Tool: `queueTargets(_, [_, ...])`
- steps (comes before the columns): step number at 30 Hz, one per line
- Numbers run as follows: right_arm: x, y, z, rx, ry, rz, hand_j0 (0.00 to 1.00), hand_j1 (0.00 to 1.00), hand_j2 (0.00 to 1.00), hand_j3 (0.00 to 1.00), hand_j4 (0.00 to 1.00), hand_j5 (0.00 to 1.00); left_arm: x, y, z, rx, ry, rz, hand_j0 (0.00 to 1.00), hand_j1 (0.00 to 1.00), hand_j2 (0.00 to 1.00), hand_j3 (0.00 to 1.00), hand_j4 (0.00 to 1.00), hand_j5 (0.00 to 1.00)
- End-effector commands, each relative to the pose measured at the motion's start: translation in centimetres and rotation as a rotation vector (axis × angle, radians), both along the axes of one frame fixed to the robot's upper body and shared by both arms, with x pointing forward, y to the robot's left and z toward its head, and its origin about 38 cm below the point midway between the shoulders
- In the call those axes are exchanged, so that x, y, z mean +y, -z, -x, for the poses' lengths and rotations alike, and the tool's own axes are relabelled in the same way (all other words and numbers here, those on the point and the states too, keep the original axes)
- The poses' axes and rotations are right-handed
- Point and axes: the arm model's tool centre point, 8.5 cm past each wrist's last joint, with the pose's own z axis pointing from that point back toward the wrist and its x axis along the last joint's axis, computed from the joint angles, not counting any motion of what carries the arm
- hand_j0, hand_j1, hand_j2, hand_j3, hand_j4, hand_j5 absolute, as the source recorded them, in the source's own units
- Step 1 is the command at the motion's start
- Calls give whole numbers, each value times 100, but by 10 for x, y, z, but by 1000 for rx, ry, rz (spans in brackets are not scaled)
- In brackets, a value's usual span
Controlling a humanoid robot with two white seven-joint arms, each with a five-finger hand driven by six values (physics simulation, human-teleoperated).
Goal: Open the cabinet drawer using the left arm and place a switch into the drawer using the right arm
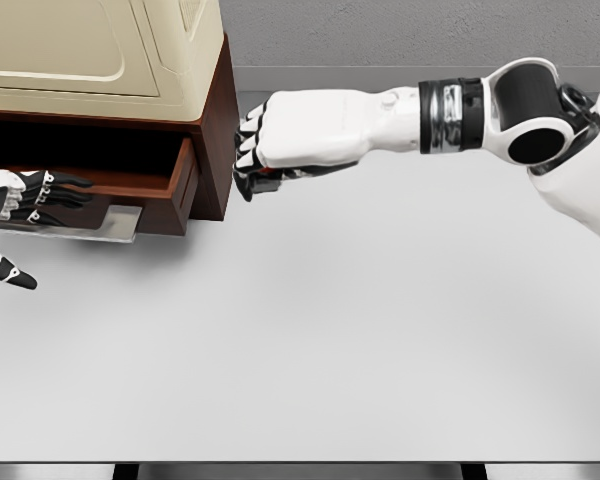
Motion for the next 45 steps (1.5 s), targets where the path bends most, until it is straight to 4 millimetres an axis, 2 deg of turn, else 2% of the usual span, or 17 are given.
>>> queueTargets(1, [11,-1,1,27,-6,-20,46,46,46,46,46,46,15,26,2,-22,22,-242,100,100,100,100,100,100])
queueTargets(4, [17,-8,0,26,1,-31,46,46,46,46,46,46,15,26,2,-20,21,-243,100,100,100,100,100,100])
queueTargets(7, [32,-17,1,29,3,-47,46,46,46,46,46,46,16,27,3,-15,19,-244,100,100,100,100,100,100])
queueTargets(15, [55,-26,1,38,5,-54,46,46,46,46,46,46,18,23,4,-16,11,-238,100,100,100,100,100,100])
queueTargets(17, [67,-29,1,45,-3,-62,46,46,46,46,46,46,18,15,1,-41,9,-236,100,100,100,100,100,100])
queueTargets(19, [71,-30,1,48,3,-61,46,46,46,46,46,46,18,11,0,-55,9,-235,100,100,100,100,100,100])
queueTargets(23, [76,-26,-4,72,22,-57,46,46,46,46,46,46,18,11,0,-56,8,-236,100,100,100,100,100,100])
queueTargets(26, [88,-20,-8,93,20,-48,46,46,46,46,46,46,18,10,0,-61,12,-233,100,100,100,100,100,100])
queueTargets(29, [95,-23,-12,98,24,-50,46,46,46,46,46,46,16,10,0,-71,24,-226,100,100,100,100,100,100])
queueTargets(31, [104,-23,-13,102,18,-40,46,46,46,46,46,46,12,-3,-5,-125,38,-211,100,100,100,100,100,100])
queueTargets(37, [112,-16,-29,127,49,-15,46,46,46,46,46,46,10,-4,-5,-140,53,-200,100,100,100,100,100,100])
queueTargets(45, [133,-7,-41,160,63,5,46,46,46,46,46,46,8,-6,-4,-157,70,-190,100,100,100,100,100,100])
